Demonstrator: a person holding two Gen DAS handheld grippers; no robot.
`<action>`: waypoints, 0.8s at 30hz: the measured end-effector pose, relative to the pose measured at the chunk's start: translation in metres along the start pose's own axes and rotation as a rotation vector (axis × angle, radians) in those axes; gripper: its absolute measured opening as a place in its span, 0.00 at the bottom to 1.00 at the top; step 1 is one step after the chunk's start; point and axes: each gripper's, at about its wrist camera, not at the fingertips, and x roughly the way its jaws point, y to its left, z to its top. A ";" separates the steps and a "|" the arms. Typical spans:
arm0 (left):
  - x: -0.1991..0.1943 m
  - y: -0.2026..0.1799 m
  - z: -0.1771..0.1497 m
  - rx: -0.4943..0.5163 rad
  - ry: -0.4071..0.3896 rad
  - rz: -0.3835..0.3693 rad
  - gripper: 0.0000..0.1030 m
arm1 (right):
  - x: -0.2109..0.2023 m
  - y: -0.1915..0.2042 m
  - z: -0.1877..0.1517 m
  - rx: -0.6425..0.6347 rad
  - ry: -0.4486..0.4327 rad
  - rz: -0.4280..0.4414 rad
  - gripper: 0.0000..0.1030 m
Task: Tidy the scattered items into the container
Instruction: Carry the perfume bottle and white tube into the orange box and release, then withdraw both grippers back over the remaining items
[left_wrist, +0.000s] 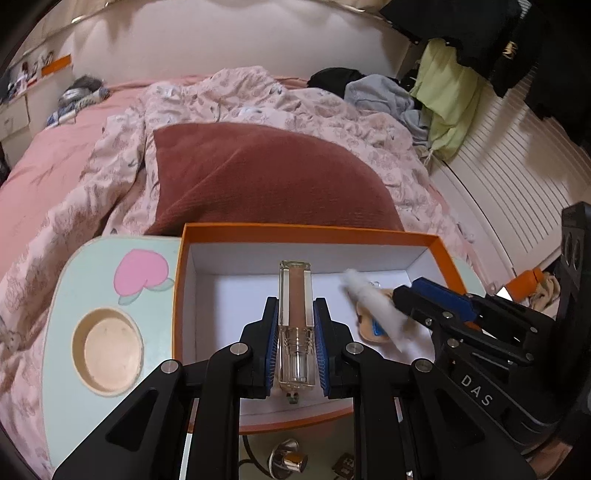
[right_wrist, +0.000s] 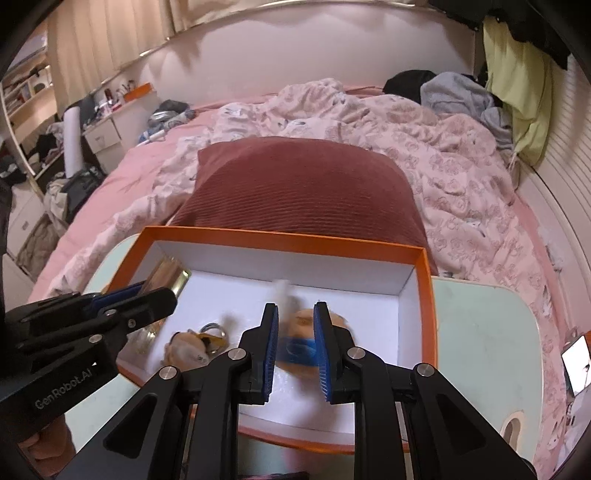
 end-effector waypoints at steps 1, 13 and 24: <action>-0.001 0.001 -0.001 -0.008 -0.007 -0.001 0.21 | -0.001 -0.001 -0.001 0.006 0.000 0.004 0.23; -0.063 -0.011 -0.031 0.103 -0.115 0.007 0.56 | -0.065 0.006 -0.039 -0.011 -0.093 0.047 0.51; -0.096 -0.029 -0.137 0.175 -0.037 -0.025 0.58 | -0.101 0.023 -0.149 -0.091 0.070 0.100 0.53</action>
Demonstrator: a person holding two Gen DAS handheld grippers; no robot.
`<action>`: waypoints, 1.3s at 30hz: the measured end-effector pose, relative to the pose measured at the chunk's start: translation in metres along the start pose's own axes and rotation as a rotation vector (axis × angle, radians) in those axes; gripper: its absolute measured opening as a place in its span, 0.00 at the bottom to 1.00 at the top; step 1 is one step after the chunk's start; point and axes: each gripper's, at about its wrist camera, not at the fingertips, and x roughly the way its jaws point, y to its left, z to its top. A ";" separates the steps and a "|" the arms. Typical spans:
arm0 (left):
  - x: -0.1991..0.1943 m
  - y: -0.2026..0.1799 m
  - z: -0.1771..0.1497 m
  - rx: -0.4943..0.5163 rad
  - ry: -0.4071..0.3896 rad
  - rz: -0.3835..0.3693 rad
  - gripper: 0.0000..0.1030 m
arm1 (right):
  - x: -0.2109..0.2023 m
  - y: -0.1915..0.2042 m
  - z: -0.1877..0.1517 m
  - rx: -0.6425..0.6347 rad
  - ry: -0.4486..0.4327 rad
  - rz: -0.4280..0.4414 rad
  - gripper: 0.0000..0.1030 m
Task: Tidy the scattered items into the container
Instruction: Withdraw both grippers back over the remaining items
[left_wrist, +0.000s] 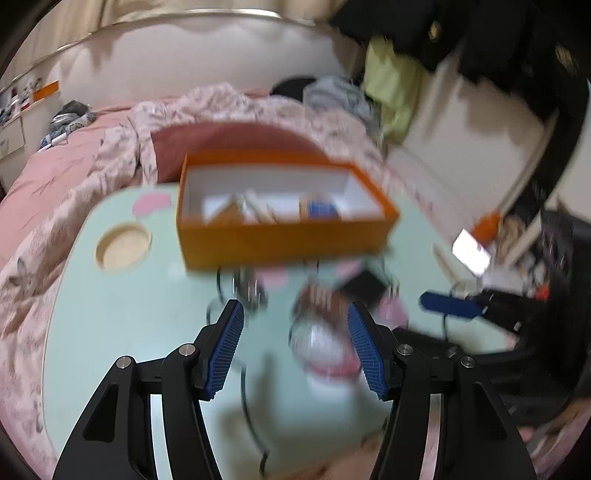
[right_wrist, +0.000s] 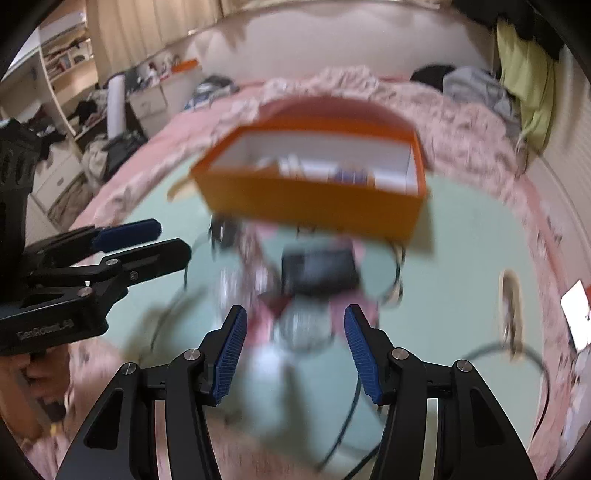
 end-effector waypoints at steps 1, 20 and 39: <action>0.000 -0.001 -0.009 0.012 0.009 0.035 0.58 | 0.000 -0.001 -0.009 0.004 0.011 -0.010 0.53; 0.034 -0.005 -0.051 -0.016 0.137 0.215 0.87 | 0.020 -0.004 -0.046 0.042 0.054 -0.170 0.78; 0.039 -0.006 -0.052 -0.009 0.149 0.208 1.00 | 0.025 0.000 -0.046 0.046 0.083 -0.169 0.99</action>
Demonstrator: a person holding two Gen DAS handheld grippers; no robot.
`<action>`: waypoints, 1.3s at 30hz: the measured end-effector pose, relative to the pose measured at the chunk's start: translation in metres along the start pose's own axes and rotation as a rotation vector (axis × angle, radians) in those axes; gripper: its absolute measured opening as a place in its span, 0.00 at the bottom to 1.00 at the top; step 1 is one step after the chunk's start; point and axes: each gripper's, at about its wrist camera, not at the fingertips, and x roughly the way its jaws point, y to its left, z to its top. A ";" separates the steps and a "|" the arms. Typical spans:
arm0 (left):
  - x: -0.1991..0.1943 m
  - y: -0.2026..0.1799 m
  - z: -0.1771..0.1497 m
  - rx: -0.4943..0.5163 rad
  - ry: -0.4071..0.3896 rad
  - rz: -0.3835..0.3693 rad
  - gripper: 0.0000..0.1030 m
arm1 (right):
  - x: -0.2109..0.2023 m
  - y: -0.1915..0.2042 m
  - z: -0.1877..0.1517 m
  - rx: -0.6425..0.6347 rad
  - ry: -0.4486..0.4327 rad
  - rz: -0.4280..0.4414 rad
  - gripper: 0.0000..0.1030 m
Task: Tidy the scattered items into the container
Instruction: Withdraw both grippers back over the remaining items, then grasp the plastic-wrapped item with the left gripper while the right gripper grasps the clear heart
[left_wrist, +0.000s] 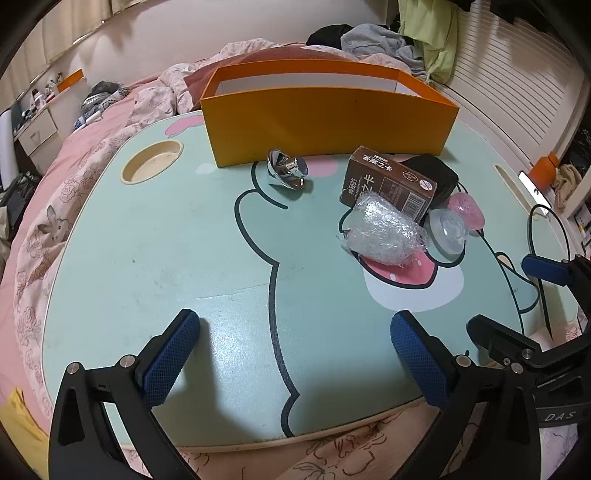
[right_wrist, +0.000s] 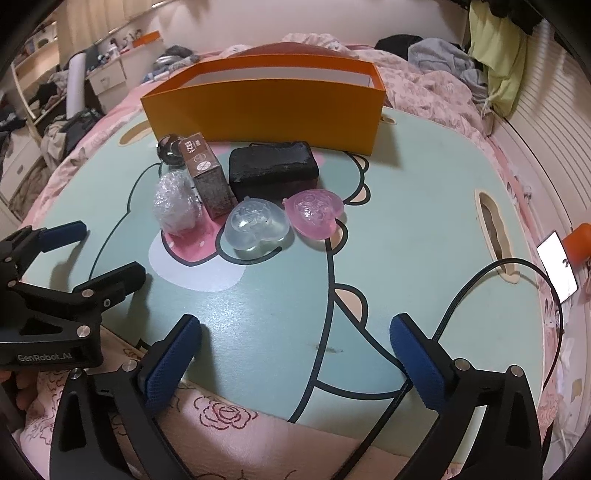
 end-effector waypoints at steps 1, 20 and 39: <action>0.000 0.000 0.000 0.000 0.000 0.000 1.00 | 0.000 0.000 0.000 0.000 0.000 0.000 0.99; -0.023 0.009 0.010 -0.051 -0.090 -0.218 0.75 | 0.000 0.000 0.001 0.003 -0.004 0.002 0.99; -0.009 -0.009 0.031 -0.046 -0.122 -0.307 0.32 | -0.012 -0.023 -0.005 0.114 -0.081 0.131 0.97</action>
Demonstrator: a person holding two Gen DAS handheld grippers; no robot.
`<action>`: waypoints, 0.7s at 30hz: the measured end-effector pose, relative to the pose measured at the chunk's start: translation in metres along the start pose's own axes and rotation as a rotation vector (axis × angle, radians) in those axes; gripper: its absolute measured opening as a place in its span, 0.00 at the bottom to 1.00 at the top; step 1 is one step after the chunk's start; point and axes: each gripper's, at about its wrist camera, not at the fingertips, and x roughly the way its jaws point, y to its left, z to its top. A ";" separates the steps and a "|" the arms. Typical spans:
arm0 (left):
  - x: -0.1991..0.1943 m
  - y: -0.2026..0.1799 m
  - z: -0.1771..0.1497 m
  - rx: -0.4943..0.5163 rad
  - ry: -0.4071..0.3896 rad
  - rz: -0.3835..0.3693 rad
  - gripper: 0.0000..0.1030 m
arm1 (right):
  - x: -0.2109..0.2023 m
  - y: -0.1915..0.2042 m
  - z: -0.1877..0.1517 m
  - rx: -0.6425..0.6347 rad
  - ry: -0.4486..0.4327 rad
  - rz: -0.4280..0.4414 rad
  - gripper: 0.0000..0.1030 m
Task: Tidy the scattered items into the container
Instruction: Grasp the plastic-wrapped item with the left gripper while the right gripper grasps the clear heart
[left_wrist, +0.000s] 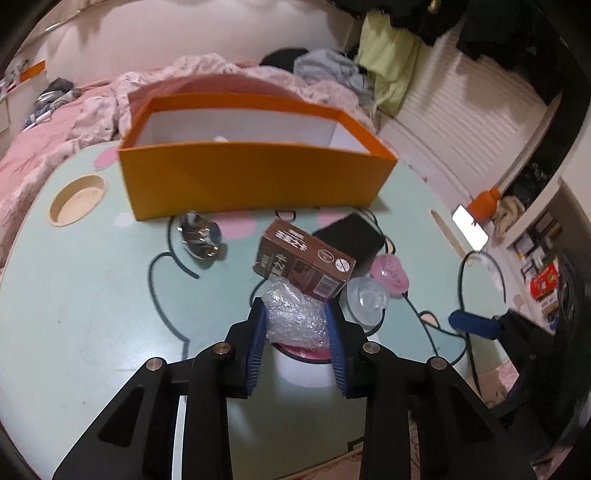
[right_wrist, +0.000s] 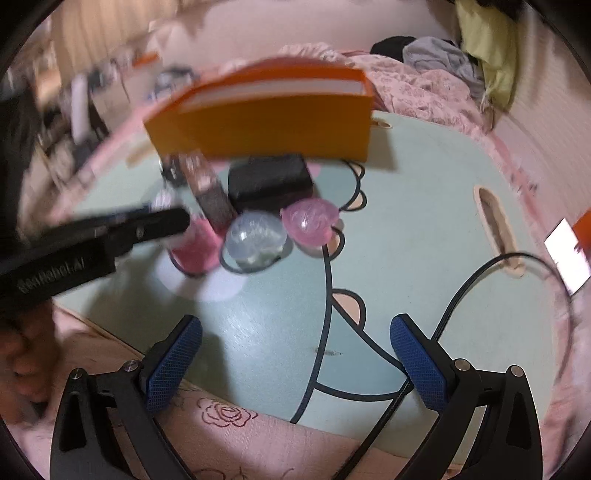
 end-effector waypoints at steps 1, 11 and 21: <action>-0.006 0.002 -0.002 -0.010 -0.025 -0.009 0.32 | -0.005 -0.009 -0.001 0.049 -0.023 0.048 0.95; -0.039 0.004 -0.017 -0.017 -0.132 0.035 0.32 | -0.005 0.005 0.025 0.017 -0.056 0.118 0.49; -0.043 0.003 -0.017 -0.021 -0.156 0.039 0.32 | 0.024 0.020 0.052 -0.012 0.004 0.186 0.40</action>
